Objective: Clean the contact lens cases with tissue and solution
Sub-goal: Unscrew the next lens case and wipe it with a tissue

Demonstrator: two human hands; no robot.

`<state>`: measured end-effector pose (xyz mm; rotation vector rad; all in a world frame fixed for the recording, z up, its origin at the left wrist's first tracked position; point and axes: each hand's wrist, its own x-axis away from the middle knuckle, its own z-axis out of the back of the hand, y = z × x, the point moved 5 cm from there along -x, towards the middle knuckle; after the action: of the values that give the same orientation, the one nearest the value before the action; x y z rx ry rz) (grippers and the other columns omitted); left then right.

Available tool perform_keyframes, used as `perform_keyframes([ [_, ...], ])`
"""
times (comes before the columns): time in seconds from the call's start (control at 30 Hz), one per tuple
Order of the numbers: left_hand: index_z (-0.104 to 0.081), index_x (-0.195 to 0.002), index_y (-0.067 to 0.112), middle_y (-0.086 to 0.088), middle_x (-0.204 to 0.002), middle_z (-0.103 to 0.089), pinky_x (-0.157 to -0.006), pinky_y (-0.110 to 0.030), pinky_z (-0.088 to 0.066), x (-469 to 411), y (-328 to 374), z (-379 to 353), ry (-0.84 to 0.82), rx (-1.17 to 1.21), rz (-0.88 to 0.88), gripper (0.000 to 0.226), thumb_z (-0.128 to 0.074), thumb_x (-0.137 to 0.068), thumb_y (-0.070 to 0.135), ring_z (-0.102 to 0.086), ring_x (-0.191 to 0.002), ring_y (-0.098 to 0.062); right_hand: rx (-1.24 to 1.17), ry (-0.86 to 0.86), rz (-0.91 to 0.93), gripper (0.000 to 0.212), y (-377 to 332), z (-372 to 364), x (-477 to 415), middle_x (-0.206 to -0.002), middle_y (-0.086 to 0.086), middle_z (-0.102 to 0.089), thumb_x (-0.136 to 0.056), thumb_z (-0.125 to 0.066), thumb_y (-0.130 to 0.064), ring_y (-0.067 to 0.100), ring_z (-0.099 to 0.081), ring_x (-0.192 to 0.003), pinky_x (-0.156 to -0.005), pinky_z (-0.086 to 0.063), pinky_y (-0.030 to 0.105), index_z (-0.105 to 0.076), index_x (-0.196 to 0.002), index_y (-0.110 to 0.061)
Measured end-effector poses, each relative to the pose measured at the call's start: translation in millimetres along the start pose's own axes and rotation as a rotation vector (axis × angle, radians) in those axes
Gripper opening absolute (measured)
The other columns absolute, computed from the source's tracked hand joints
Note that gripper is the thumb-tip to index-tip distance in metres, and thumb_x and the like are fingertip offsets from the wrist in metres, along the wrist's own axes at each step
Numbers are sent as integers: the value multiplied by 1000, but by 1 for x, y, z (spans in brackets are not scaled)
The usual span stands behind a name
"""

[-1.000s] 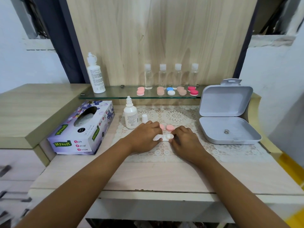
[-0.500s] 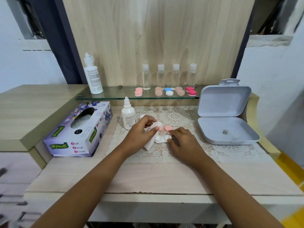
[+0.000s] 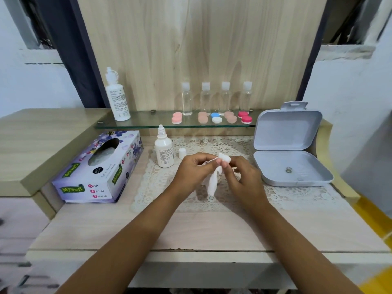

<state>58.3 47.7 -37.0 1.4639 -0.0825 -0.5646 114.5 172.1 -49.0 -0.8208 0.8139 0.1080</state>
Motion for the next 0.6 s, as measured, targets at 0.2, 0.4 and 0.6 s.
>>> perform_keyframes([
  [0.2,-65,-105,16,5,-104,-62,-76,-5,-41,-2,-6,14,82,-291,-120,17,-55,-93,16,-54,-86,4,-136,119,-170,10,10,11,-1,-82,5,-65,-81,-54,-23,20,-61,-80,-71,-48,30,-47,-77,-18],
  [0.4,-64,-112,20,4,-106,-54,-94,-28,-40,-1,-31,23,-5,-631,-92,22,-55,-92,24,-49,-104,-12,27,57,-131,9,10,11,-5,-81,-1,-59,-81,-64,-4,8,-51,-74,-67,-35,2,-59,-86,-9],
  [0.6,-59,-121,24,3,-118,-52,-100,-33,-31,3,-38,20,-105,-867,-37,35,-55,-90,38,-41,-115,-15,174,-209,-33,13,14,-14,-1,-89,6,-67,-80,-64,-14,19,-62,-80,-70,-37,14,-71,-87,-6],
])
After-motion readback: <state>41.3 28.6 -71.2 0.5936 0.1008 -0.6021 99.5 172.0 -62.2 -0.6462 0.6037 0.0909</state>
